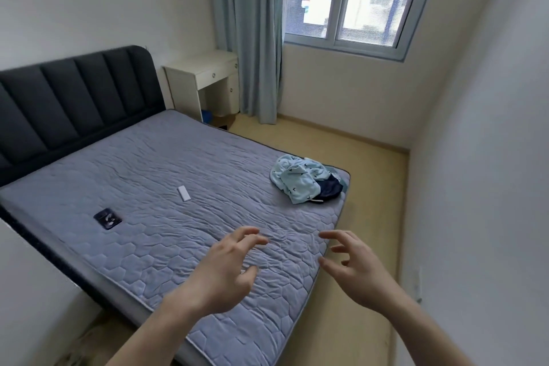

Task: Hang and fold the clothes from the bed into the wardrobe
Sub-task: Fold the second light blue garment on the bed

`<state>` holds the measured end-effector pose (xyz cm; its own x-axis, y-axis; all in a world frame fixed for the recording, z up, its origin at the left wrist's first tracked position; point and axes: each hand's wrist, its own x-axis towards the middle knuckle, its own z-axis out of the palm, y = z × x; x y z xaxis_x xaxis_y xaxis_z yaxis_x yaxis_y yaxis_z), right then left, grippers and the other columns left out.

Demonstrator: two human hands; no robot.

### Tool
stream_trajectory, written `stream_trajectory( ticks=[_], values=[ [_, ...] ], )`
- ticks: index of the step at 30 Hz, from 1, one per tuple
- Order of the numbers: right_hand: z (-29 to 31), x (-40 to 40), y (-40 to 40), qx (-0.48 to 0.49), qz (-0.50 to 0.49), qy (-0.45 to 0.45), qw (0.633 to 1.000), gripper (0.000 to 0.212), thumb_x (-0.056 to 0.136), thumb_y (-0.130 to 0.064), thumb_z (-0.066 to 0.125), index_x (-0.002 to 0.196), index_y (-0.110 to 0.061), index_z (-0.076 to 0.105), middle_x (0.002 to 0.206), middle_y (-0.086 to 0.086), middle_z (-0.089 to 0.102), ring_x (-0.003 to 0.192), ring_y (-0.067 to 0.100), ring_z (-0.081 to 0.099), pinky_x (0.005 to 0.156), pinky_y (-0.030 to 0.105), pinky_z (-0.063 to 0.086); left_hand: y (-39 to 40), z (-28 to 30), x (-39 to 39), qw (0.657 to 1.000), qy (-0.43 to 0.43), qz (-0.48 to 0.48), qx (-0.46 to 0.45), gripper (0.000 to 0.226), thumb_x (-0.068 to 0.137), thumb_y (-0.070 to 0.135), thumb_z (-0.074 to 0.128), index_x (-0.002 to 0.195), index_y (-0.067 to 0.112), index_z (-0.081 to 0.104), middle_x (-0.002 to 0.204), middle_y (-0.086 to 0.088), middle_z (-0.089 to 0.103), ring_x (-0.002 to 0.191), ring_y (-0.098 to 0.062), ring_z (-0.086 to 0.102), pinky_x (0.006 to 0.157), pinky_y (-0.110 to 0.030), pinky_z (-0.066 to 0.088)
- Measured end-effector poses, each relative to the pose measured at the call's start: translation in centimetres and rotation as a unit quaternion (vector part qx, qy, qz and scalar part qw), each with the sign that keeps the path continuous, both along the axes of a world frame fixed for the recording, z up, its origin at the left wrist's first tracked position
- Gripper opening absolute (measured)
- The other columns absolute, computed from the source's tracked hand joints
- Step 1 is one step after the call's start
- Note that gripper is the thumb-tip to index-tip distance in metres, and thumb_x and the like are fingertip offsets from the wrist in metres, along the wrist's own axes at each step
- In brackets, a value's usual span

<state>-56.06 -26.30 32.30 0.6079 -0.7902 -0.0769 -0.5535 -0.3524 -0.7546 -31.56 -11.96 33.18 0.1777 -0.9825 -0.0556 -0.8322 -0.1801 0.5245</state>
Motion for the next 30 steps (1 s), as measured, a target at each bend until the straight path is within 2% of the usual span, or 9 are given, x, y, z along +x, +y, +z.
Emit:
stream_trajectory(
  ticks=[10,19,25,30],
  values=[
    [-1.7,5.8,-17.2,0.014,0.068,0.025,0.997,0.038,0.094,-0.042,0.068,0.130,-0.048,0.055,0.131,-0.032,0.048,0.116,-0.009,0.052,0.098,0.024,0.049,-13.7,-3.3,6.0,0.995,0.009,0.095,0.020,0.045,0.099,0.031,0.058,0.143,0.038,0.049,0.155,0.021,0.032,0.144,-0.006,0.034,0.120,-0.030,0.028],
    [-5.2,9.8,-32.1,0.048,0.054,0.072,0.995,0.037,0.095,-0.040,0.067,0.130,-0.046,0.055,0.131,-0.027,0.049,0.118,-0.004,0.054,0.094,0.022,0.049,-29.6,-6.9,10.5,0.993,0.044,0.098,0.054,0.046,0.100,0.033,0.055,0.145,0.035,0.048,0.155,0.018,0.032,0.143,-0.009,0.036,0.120,-0.033,0.029],
    [-10.0,12.1,-40.8,0.095,0.052,0.098,0.989,0.035,0.096,-0.036,0.068,0.129,-0.041,0.056,0.132,-0.021,0.049,0.120,0.003,0.053,0.093,0.024,0.048,-37.8,-10.6,12.0,0.987,0.074,0.110,0.088,0.045,0.098,0.033,0.054,0.143,0.034,0.049,0.153,0.018,0.033,0.141,-0.010,0.039,0.120,-0.034,0.031],
    [-15.5,14.9,-50.9,0.137,0.066,0.134,0.979,0.045,0.096,-0.032,0.068,0.137,-0.039,0.051,0.137,-0.015,0.048,0.121,0.006,0.051,0.091,0.026,0.047,-43.6,-14.6,13.9,0.972,0.093,0.174,0.125,0.044,0.098,0.033,0.055,0.143,0.033,0.050,0.154,0.017,0.032,0.142,-0.009,0.038,0.119,-0.033,0.032]
  ],
)
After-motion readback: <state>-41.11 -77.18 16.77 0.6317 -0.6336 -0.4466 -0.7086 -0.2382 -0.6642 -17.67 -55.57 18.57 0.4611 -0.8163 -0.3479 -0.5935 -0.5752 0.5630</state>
